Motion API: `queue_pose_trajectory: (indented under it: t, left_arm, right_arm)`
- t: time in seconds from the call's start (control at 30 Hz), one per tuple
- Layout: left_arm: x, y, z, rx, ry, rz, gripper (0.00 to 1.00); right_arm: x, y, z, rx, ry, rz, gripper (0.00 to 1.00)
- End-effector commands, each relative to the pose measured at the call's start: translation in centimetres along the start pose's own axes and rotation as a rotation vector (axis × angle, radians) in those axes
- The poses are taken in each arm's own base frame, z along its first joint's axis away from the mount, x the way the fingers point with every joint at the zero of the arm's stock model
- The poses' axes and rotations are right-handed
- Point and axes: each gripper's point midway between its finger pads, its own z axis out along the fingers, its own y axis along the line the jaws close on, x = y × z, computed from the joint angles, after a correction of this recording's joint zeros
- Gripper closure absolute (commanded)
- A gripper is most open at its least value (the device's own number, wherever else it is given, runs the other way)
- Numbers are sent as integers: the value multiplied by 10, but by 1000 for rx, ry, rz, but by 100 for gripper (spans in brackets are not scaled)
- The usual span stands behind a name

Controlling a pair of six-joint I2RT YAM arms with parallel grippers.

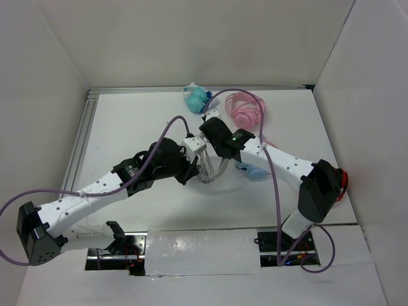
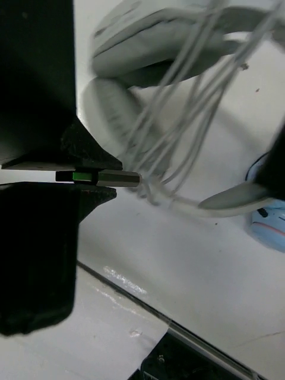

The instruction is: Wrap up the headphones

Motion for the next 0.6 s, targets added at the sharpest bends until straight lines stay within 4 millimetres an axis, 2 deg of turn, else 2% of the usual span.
queue_pose_trajectory:
  t: [0.0,0.03,0.1,0.2,0.27,0.3,0.33,0.4,0.43,0.5,0.53,0.57]
  left_arm:
    - [-40,8,5,-33,-98,121,100]
    - [-48,13,6,-53,-111,130,100]
    - [-47,20,16,-68,-90,156,100]
    - [-53,52,21,-146,-88,169,100]
    - [-59,60,21,-148,-105,176,100]
    - [-62,72,18,-169,-112,166,100]
    - [-69,72,16,-159,-127,171,100]
    - [-76,85,11,-188,-137,162,100]
    - [-84,87,7,-194,-154,158,97]
    - [-88,84,6,-160,-159,164,85]
    - [-93,84,6,-155,-169,168,68]
    - [-92,82,10,-144,-160,170,56]
  right_arm:
    - [-50,41,-49,-315,-210,32,100]
    - [-43,55,-60,-410,-201,16,100]
    - [-35,67,-70,-504,-181,8,100]
    - [-20,81,-84,-620,-154,17,100]
    - [-17,80,-91,-641,-168,32,100]
    - [-10,84,-93,-667,-156,21,100]
    - [-9,83,-97,-669,-160,25,100]
    - [-4,81,-96,-661,-146,33,100]
    - [-3,81,-95,-657,-141,40,100]
    - [-1,84,-95,-670,-121,43,100]
    - [1,85,-94,-675,-109,48,100]
    - [0,87,-96,-687,-107,51,100]
